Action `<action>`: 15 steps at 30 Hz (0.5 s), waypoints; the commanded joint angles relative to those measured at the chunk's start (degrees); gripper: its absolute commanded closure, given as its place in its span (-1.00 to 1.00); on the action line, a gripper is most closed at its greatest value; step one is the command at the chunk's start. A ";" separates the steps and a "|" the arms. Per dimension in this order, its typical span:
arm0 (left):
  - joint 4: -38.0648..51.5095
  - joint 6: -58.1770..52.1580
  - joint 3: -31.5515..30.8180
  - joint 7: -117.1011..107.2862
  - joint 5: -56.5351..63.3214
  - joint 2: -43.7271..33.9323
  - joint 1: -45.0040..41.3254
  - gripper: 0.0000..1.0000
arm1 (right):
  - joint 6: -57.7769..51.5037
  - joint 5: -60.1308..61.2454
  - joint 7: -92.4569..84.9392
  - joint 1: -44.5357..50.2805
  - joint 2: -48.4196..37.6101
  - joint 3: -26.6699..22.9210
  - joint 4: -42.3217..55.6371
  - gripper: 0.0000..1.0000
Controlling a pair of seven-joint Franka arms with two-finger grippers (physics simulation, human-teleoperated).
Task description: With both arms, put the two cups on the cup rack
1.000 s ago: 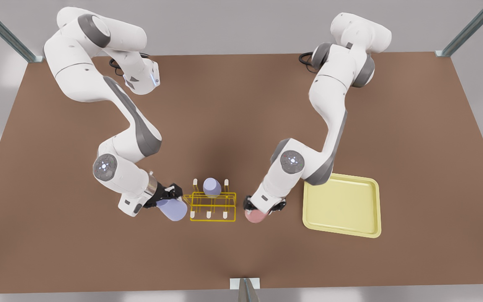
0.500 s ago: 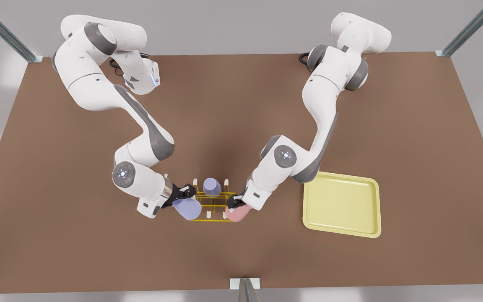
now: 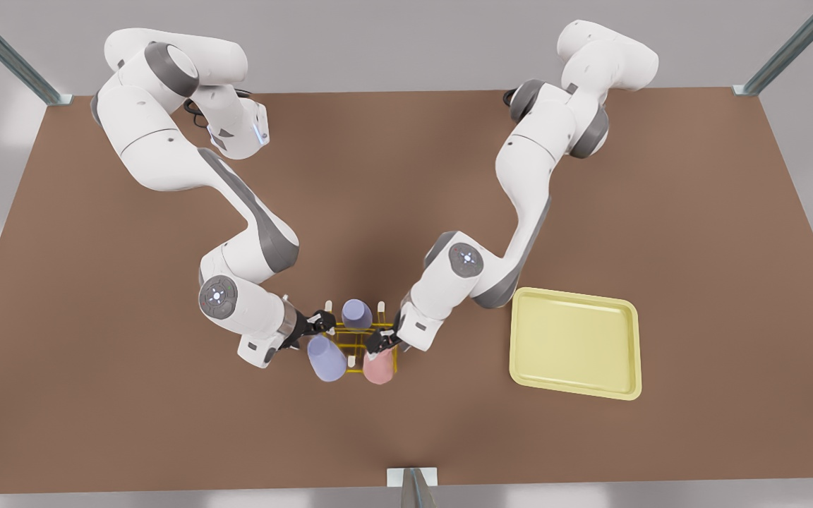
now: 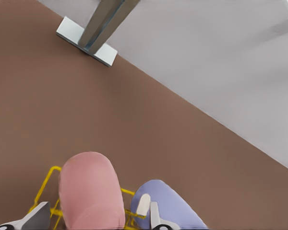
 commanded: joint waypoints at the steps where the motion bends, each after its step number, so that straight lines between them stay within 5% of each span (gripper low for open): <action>1: 0.06 -4.76 0.10 -4.54 0.24 -1.77 1.07 -1.00 | -0.08 -1.75 1.22 0.00 -0.22 -0.16 0.02 -1.00; 3: -0.02 -21.89 2.90 -4.10 1.03 -9.68 6.08 -1.00 | -1.04 -6.23 1.49 -0.44 -0.92 -0.95 0.10 -1.00; 5: -0.11 -44.57 13.89 9.68 2.26 -14.78 6.87 -1.00 | -6.57 -10.36 1.40 -2.37 -1.62 -2.71 -0.16 -1.00; 7: -0.20 -54.51 19.52 29.46 2.26 -16.81 10.03 -1.00 | -14.40 -13.79 0.96 -2.99 -4.00 -7.10 -0.07 -1.00; 9: -0.20 -61.36 19.44 38.00 2.17 -18.47 12.85 -1.00 | -19.15 -13.61 -2.20 -8.08 -8.12 -7.54 -0.51 -1.00; 10: -7.02 -62.52 16.46 40.18 1.20 -25.40 14.69 -1.00 | -21.95 -13.09 -5.10 -10.90 -11.11 -7.28 -0.69 -1.00; 11: -33.30 -50.32 8.90 54.50 8.66 -42.45 17.77 -1.00 | -25.91 -9.31 -5.54 -11.69 -15.77 -7.10 -1.04 -1.00; 12: -38.17 -48.98 4.67 63.30 13.94 -46.07 20.75 -1.00 | -29.60 -7.82 -6.16 -11.95 -19.28 -7.10 -1.04 -1.00; 15: -34.75 -52.03 4.23 59.09 13.86 -45.29 19.71 -1.00 | -32.60 1.50 -9.76 -18.28 -29.12 -7.36 -7.88 -1.00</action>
